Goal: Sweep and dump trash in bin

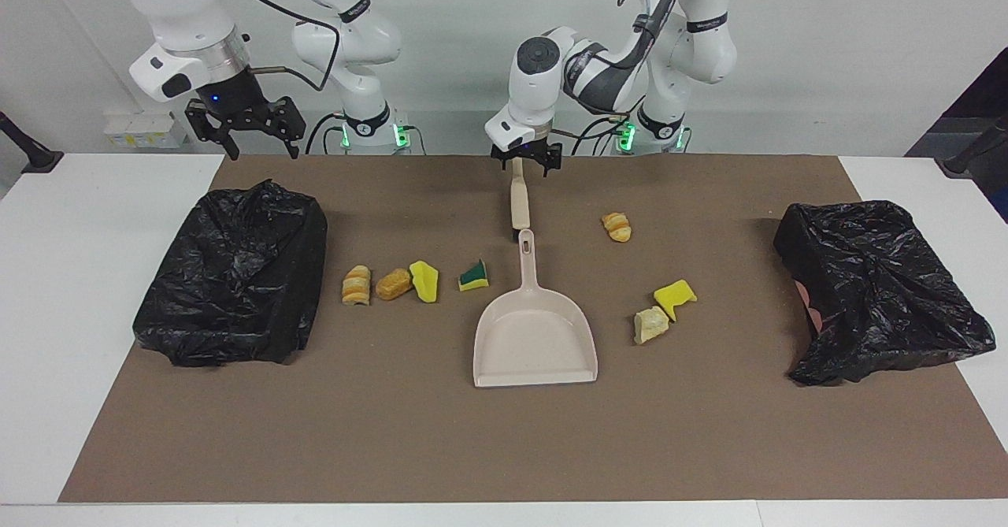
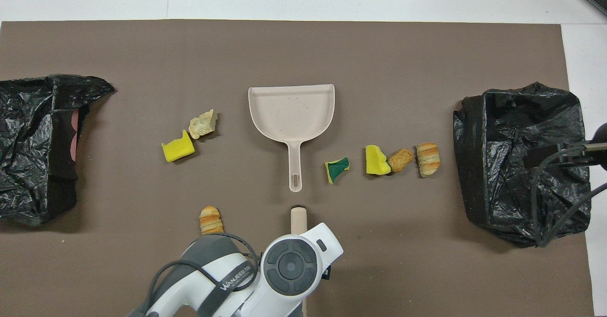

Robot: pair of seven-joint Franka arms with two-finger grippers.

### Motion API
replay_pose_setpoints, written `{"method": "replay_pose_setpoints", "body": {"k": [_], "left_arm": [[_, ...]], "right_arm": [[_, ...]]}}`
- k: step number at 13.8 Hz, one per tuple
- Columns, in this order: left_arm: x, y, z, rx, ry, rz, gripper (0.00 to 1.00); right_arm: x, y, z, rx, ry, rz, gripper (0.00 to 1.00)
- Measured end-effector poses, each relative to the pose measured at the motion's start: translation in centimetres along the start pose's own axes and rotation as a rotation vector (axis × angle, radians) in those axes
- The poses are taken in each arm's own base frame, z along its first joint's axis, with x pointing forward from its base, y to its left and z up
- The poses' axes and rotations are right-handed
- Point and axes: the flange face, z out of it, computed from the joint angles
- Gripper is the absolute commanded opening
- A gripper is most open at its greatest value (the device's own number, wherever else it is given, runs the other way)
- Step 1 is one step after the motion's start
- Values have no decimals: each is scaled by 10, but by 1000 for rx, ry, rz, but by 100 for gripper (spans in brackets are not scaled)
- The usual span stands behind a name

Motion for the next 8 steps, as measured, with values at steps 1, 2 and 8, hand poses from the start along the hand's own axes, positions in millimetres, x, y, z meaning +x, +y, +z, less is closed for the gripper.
{"method": "replay_pose_setpoints", "body": {"k": [1, 2, 8], "left_arm": [[-11, 7, 10, 9, -3, -10, 100], [-21, 12, 19, 20, -10, -12, 100], [-36, 16, 35, 46, -28, -31, 33]], "right_arm": [[0, 0, 0, 0, 0, 0, 100], [0, 0, 1, 0, -1, 0, 100], [-2, -1, 4, 0, -8, -1, 100]]}}
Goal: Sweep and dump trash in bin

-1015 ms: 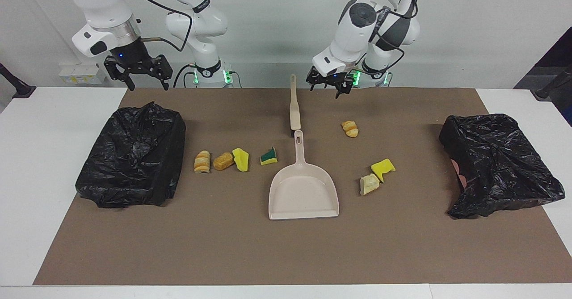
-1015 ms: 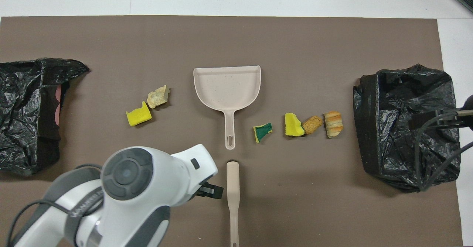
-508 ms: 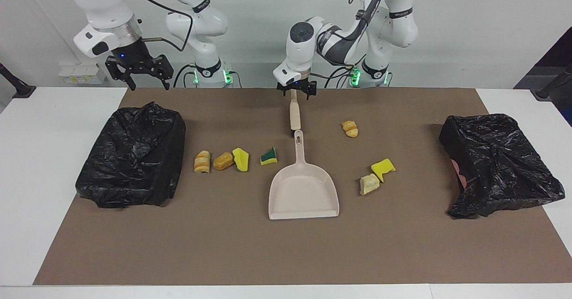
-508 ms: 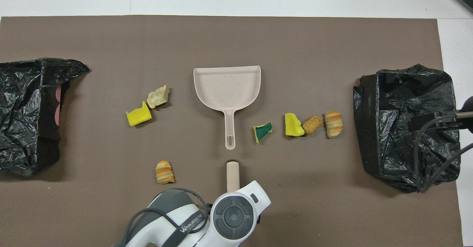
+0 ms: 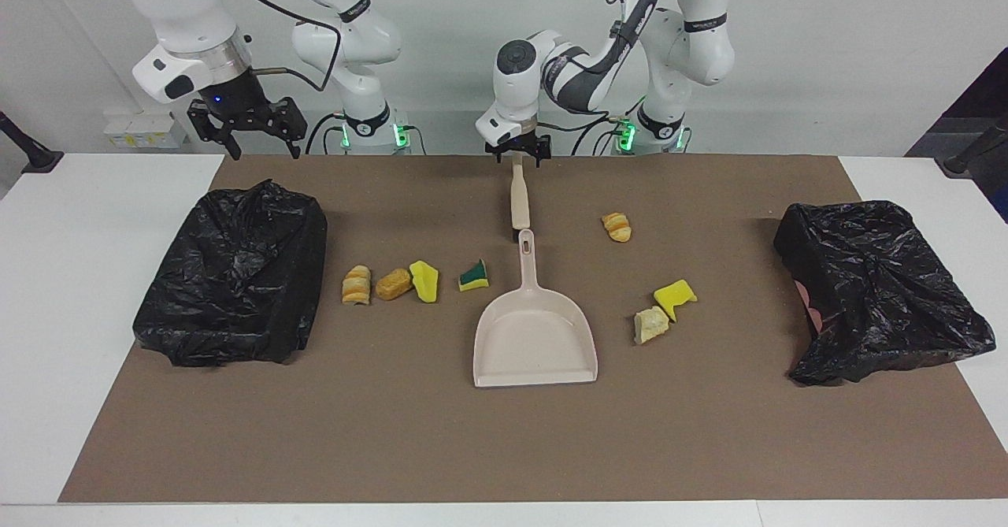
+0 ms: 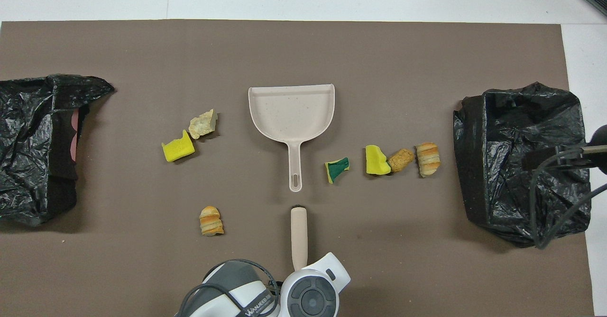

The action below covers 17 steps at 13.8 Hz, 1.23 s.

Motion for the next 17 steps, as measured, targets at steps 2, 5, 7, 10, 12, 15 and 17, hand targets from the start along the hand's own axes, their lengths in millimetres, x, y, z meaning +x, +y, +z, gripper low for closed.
{"method": "replay_pose_setpoints", "body": {"k": [2, 5, 7, 10, 12, 15, 17], "left_arm": [[0, 0, 0, -1, 2, -54, 0], [0, 0, 0, -1, 1, -85, 0], [1, -2, -1, 0, -1, -97, 0], [9, -26, -13, 37, -45, -145, 0], [21, -54, -31, 72, -69, -201, 0], [45, -99, -55, 118, -79, -426, 0], [56, -123, -59, 153, -87, -678, 0]], "right_arm": [[-1, 0, 0, 0, 1, -1, 100], [-2, -2, -1, 0, 3, -4, 100], [-2, -2, -1, 0, 2, -4, 100], [-2, -2, -1, 0, 2, -4, 100], [-2, -3, -1, 0, 2, -5, 100], [-2, -17, 1, 9, -2, -5, 100], [-2, -49, 8, 31, -14, -18, 100]]}}
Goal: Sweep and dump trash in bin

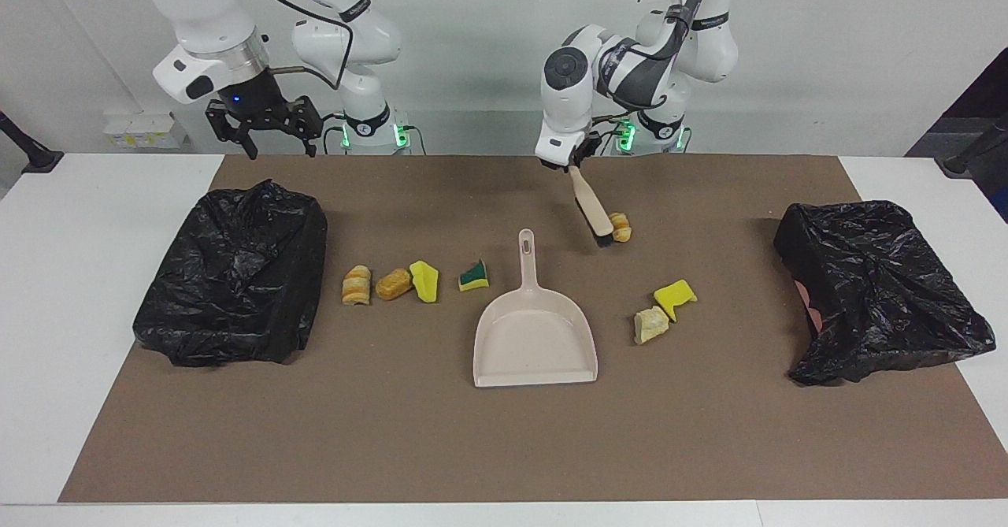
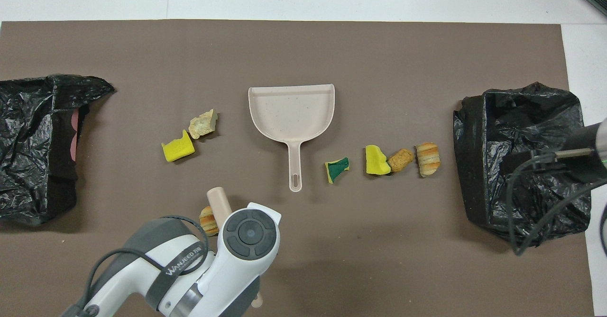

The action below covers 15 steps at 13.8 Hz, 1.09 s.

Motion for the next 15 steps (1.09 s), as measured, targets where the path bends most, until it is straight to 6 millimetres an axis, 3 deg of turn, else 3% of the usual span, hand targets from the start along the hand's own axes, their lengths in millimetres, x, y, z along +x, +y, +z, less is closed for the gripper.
{"method": "replay_pose_setpoints", "body": {"k": [3, 8, 9, 11, 15], "left_arm": [[22, -10, 6, 10, -28, -269, 0], [39, -22, 40, -69, -132, -370, 0], [38, -23, 46, -96, -138, -367, 0], [45, -22, 49, -150, -139, -360, 0], [101, -48, 45, -218, -143, -270, 0]], "right_arm": [[16, -71, 33, -3, 9, 5, 100], [48, -217, 142, 10, 18, 76, 100], [52, -232, 160, 14, 20, 81, 100], [63, -241, 181, 21, 24, 83, 100], [62, -281, 220, 19, -6, 124, 100]]}}
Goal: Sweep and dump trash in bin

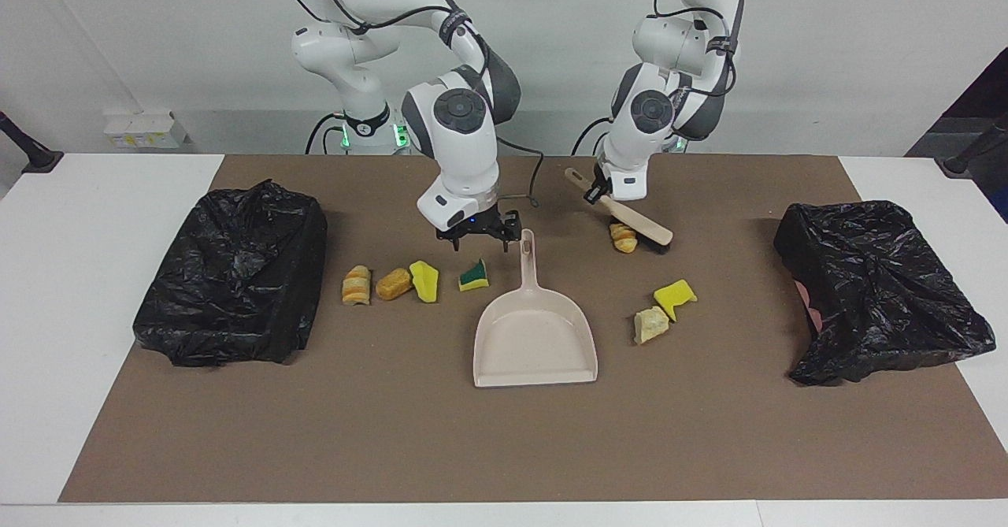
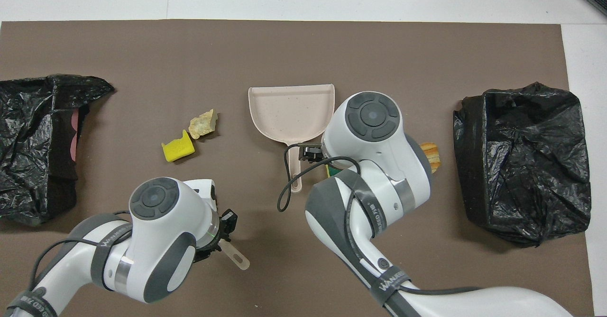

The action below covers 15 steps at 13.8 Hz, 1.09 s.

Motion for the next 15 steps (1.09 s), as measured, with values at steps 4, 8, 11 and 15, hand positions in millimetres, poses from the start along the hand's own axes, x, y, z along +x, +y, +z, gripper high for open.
{"method": "replay_pose_setpoints", "body": {"k": [4, 8, 11, 15], "left_arm": [[47, 14, -27, -61, 12, 124, 0], [62, 33, -35, -59, 42, 292, 0], [78, 24, -49, -25, 52, 333, 0], [101, 6, -89, -5, 47, 398, 0]], "right_arm": [[-4, -28, 34, 8, 3, -10, 100], [-18, -59, 40, 27, 26, -60, 100], [-21, -61, 45, 22, 21, -104, 38], [-20, -59, 50, 17, 15, -128, 0]]}}
